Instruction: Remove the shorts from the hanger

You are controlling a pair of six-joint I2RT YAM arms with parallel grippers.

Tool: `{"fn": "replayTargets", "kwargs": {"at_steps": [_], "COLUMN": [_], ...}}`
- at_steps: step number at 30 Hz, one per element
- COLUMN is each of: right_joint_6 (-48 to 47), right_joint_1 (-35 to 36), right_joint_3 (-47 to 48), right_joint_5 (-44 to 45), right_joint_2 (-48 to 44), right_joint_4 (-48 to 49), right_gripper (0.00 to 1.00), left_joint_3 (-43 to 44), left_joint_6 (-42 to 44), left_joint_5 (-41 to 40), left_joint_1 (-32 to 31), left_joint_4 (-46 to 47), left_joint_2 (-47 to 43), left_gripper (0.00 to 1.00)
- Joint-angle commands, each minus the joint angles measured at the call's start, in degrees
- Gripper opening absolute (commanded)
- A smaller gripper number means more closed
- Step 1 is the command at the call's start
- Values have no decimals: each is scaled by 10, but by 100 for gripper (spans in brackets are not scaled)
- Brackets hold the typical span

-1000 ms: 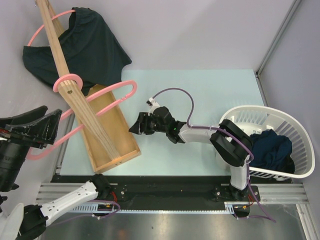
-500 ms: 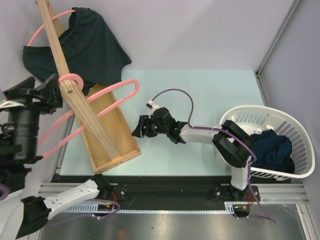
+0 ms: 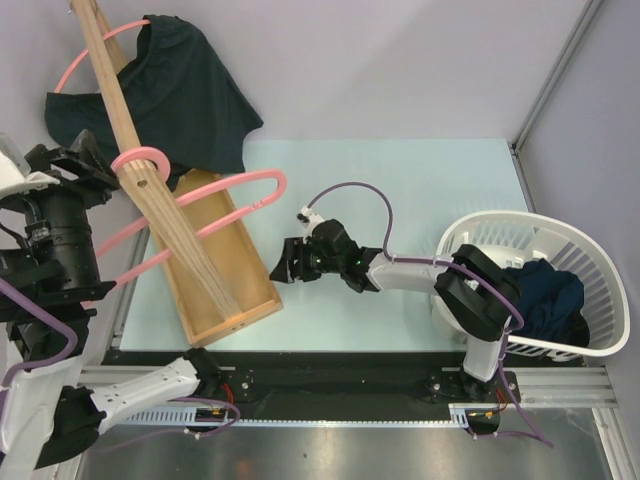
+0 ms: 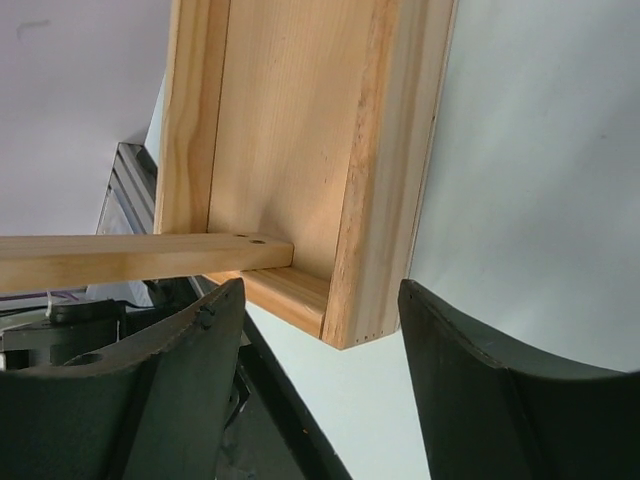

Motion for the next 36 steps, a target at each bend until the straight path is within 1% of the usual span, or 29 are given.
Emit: {"fn": "replayTargets", "kwargs": {"at_steps": [1, 6, 11, 12, 13, 14, 15, 16, 17, 18, 19, 20, 21, 23, 24, 26, 28, 29, 31, 32, 33, 34, 35, 36], "right_joint_6": [-12, -10, -10, -11, -13, -16, -18, -18, -19, -18, -19, -20, -20, -20, -21, -21, -24, -23, -22, -23, -25, -30, -33, -38], "right_joint_1": [2, 2, 0, 0, 0, -1, 0, -1, -2, -2, -3, -2, -3, -4, -5, -8, -12, -14, -20, -22, -23, -24, -23, -24], "right_joint_3": [-12, -13, -13, -13, -14, -14, -15, -17, -18, -22, -23, -25, -27, -30, -31, -33, -34, -34, -34, -34, -34, -34, -35, -35], "right_joint_5": [-9, -17, -31, -31, -31, -32, -33, -34, -35, -38, -39, -41, -44, -46, -51, -58, -70, -74, -89, -97, -99, -101, -105, -108], "right_joint_2": [-42, -44, -43, -43, -42, -43, -44, -44, -46, -47, -48, -49, -50, -52, -53, -53, -50, -49, -48, -48, -49, -49, -49, -50], "right_joint_4": [12, 20, 19, 15, 13, 8, 7, 6, 6, 6, 6, 6, 6, 6, 5, 4, 3, 2, -1, -3, -6, -11, -13, -16], "right_gripper": [68, 68, 68, 68, 68, 68, 68, 68, 68, 68, 68, 68, 69, 69, 69, 69, 69, 69, 68, 69, 69, 69, 69, 69], "left_joint_3": [25, 35, 13, 8, 6, 7, 9, 17, 41, 53, 59, 37, 27, 8, 4, 14, 20, 27, 34, 44, 51, 56, 69, 75], "left_joint_6": [69, 73, 94, 91, 82, 43, 22, -6, -78, -112, -141, -165, -166, -198, -209, -246, -272, -285, -329, -344, -361, -392, -409, -443], "left_joint_5": [-46, -74, -90, -92, -88, -80, -71, -39, -12, 18, 57, 65, 63, 79, 97, 138, 161, 173, 234, 257, 318, 345, 376, 436], "left_joint_1": [1, 1, 10, 23, 33, 45, 85, 109, 141, 220, 260, 275, 291, 315, 362, 423, 447, 485, 527, 572, 597, 621, 666, 690], "left_joint_4": [44, 0, 24, 21, -7, -30, -56, -127, -178, -217, -250, -251, -243, -239, -243, -276, -288, -299, -324, -332, -350, -353, -358, -365], "left_joint_2": [3, 19, 16, 18, 21, 23, 30, 35, 46, 65, 72, 69, 64, 48, 43, 47, 53, 60, 68, 80, 89, 97, 115, 126], "left_gripper": [63, 64, 68, 69, 69, 70, 70, 70, 71, 72, 74, 74, 75, 74, 74, 75, 77, 77, 77, 77, 78, 78, 78, 79]}}
